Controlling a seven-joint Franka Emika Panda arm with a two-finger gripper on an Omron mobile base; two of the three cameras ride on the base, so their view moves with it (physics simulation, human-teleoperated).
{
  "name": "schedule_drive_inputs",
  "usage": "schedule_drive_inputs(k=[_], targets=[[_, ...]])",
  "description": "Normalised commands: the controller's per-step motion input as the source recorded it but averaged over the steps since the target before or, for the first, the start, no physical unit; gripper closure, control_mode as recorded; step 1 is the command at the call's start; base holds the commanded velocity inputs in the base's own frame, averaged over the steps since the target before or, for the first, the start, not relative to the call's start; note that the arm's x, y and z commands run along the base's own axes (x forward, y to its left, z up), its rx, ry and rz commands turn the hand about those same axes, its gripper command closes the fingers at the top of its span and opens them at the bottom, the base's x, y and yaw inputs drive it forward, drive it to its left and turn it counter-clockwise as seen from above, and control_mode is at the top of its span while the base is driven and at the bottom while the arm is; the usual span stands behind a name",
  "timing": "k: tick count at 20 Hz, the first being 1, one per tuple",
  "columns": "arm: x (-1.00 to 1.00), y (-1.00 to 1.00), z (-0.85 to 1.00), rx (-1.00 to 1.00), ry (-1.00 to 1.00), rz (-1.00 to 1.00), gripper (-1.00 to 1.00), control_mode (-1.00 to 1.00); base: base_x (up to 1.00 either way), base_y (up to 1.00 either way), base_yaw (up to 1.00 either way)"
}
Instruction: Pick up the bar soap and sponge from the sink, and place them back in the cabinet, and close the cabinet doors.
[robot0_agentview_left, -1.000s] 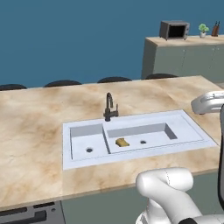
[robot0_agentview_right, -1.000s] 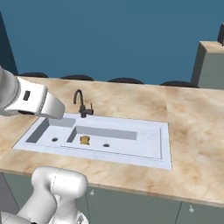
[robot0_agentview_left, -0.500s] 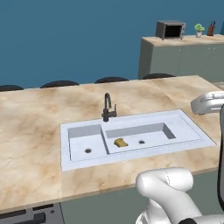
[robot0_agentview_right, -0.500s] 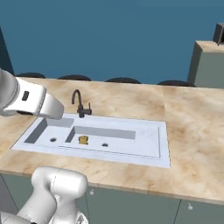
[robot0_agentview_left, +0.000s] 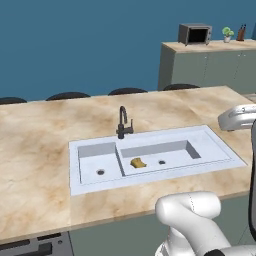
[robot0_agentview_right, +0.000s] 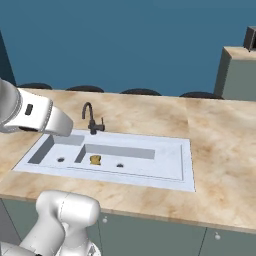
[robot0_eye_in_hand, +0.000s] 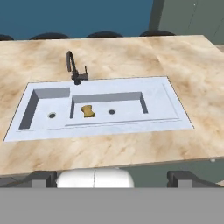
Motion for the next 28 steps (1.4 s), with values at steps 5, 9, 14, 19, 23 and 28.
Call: schedule_drive_inputs(k=[5,9,14,19,23,28], targets=[[0.14,0.14,-0.01,-0.01,0.02,0.00,-1.00,-1.00,0.11,0.08,0.00],[0.30,0.31,-0.03,0.00,0.05,0.00,-1.00,-1.00,0.00,0.00,0.00],[0.33,0.28,-0.04,0.00,0.07,0.00,-1.00,-1.00,0.00,0.00,0.00],[0.31,0.01,-0.04,0.00,0.11,0.01,-1.00,-1.00,0.00,0.00,0.00],[0.33,0.00,-0.10,0.00,0.10,0.02,-1.00,-1.00,0.00,0.00,0.00],[0.25,0.00,-0.20,0.00,0.06,0.05,-1.00,-1.00,0.00,0.00,0.00]])
